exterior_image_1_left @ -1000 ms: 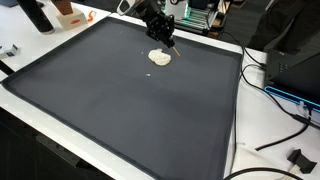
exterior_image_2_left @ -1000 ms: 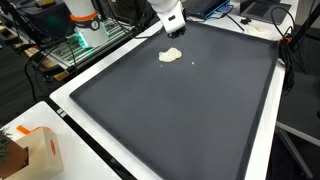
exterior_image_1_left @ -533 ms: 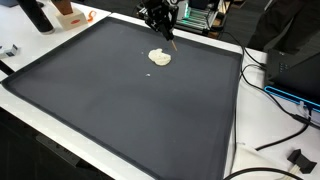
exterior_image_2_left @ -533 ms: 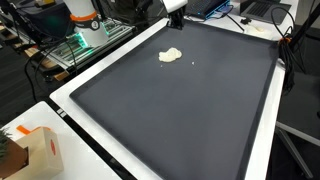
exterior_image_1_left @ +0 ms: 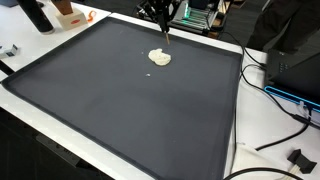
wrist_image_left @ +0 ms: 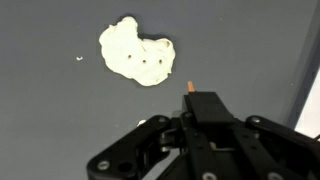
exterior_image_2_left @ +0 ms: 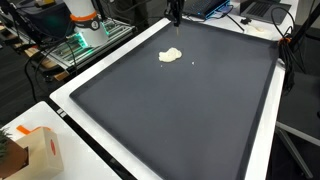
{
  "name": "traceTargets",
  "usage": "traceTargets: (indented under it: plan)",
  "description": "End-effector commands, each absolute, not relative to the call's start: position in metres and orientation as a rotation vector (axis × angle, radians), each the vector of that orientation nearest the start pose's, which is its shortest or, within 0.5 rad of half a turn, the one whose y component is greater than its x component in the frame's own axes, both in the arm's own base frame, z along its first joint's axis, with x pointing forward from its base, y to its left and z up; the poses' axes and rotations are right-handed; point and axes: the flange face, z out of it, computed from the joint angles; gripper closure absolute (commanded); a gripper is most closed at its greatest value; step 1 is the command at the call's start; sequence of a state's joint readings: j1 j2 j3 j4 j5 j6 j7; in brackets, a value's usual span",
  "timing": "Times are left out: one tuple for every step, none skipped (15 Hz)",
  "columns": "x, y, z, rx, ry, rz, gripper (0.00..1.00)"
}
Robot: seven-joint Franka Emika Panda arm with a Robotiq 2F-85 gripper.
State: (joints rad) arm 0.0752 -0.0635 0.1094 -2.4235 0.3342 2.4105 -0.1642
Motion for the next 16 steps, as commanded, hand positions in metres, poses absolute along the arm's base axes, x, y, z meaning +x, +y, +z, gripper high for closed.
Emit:
traceTargets:
  plan:
    - [0.4641, 0.0958, 0.3487, -3.015, -0.153, -0.081, 0.97]
    - [0.4638, 0.0969, 0.3515, -3.034, -0.153, -0.08, 0.97]
    - [0.4639, 0.0979, 0.3535, -3.05, -0.162, -0.078, 0.97]
    - [0.4638, 0.0988, 0.3551, -3.059, -0.169, -0.071, 0.97]
    - [0.4734, 0.0974, 0.3507, -3.025, -0.17, -0.089, 0.88]
    - [0.4726, 0.0982, 0.3521, -3.033, -0.172, -0.088, 0.88]
    - [0.4723, 0.0987, 0.3532, -3.035, -0.175, -0.089, 0.88]
    - [0.4722, 0.0987, 0.3537, -3.035, -0.176, -0.09, 0.88]
    - [0.4722, 0.0987, 0.3537, -3.035, -0.177, -0.09, 0.88]
    - [0.4721, 0.0987, 0.3537, -3.036, -0.177, -0.09, 0.88]
    - [0.4721, 0.0987, 0.3536, -3.036, -0.177, -0.089, 0.88]
    - [0.4721, 0.0987, 0.3536, -3.036, -0.177, -0.089, 0.88]
    - [0.4721, 0.0987, 0.3536, -3.036, -0.177, -0.089, 0.88]
    - [0.4721, 0.0987, 0.3536, -3.036, -0.178, -0.089, 0.88]
    - [0.4721, 0.0987, 0.3536, -3.036, -0.178, -0.089, 0.88]
    - [0.4721, 0.0987, 0.3536, -3.036, -0.178, -0.089, 0.88]
